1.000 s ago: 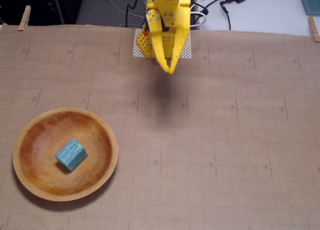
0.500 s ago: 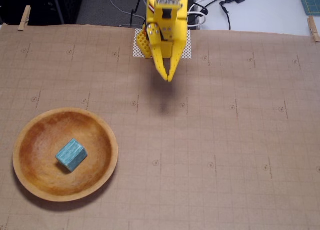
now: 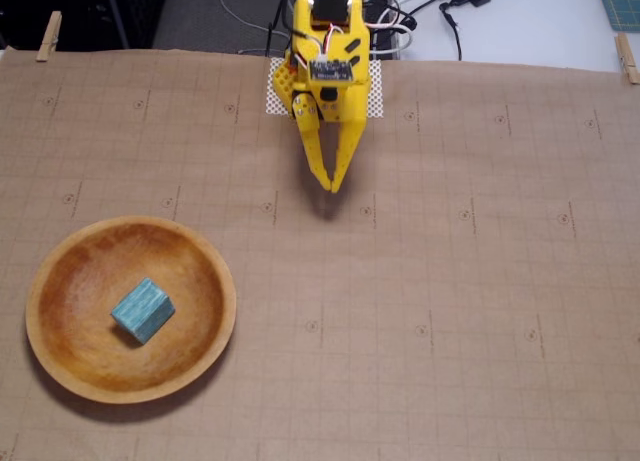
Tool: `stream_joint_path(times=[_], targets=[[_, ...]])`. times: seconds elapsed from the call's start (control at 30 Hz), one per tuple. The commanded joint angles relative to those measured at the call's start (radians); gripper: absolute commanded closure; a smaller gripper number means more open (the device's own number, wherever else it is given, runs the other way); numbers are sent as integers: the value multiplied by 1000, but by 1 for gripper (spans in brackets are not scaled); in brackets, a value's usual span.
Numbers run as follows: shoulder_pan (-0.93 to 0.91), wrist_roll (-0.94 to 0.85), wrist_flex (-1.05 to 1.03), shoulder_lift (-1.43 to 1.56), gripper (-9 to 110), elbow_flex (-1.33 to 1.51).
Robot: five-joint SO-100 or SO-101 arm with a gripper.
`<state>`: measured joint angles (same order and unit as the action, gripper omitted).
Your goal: Grasp a blue block and put it in the bowl.
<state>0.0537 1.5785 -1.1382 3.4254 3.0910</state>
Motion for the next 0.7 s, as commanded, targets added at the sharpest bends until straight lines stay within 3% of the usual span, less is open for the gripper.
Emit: stream_joint_path(times=[0.0, 0.67], targets=[[-3, -6, 11, 15, 104, 3], [-3, -5, -97, -87, 104, 41]])
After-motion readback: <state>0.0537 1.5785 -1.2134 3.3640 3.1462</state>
